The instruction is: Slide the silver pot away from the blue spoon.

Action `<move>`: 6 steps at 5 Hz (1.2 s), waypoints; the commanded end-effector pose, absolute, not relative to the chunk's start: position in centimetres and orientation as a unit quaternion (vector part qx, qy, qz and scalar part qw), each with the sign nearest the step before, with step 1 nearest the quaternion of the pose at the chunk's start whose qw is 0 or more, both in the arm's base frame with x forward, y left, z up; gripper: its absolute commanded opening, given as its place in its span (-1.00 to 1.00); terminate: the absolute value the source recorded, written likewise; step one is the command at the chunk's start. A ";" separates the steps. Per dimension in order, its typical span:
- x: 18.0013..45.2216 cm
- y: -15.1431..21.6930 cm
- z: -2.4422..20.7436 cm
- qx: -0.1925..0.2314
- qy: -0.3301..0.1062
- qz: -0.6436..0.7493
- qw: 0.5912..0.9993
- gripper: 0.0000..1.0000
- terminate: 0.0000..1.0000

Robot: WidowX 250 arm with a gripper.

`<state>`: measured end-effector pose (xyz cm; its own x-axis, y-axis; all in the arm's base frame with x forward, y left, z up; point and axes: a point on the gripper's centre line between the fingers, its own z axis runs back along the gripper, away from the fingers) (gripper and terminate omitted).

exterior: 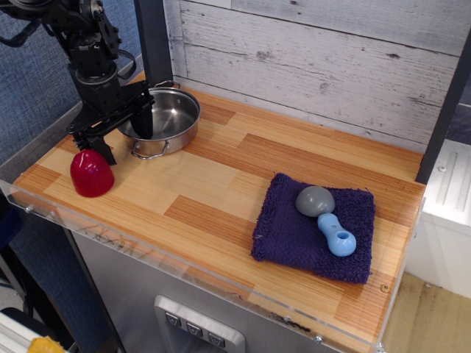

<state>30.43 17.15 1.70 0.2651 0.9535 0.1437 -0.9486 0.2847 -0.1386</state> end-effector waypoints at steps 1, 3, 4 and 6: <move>32.2 16.6 9.2 -0.033 -0.170 0.564 0.807 1.00 -1.00; 32.0 15.7 13.7 -0.073 -0.183 0.547 0.814 1.00 -1.00; 31.8 14.6 15.7 -0.072 -0.200 0.521 0.827 1.00 -1.00; 31.8 14.6 15.7 -0.072 -0.200 0.521 0.827 1.00 -1.00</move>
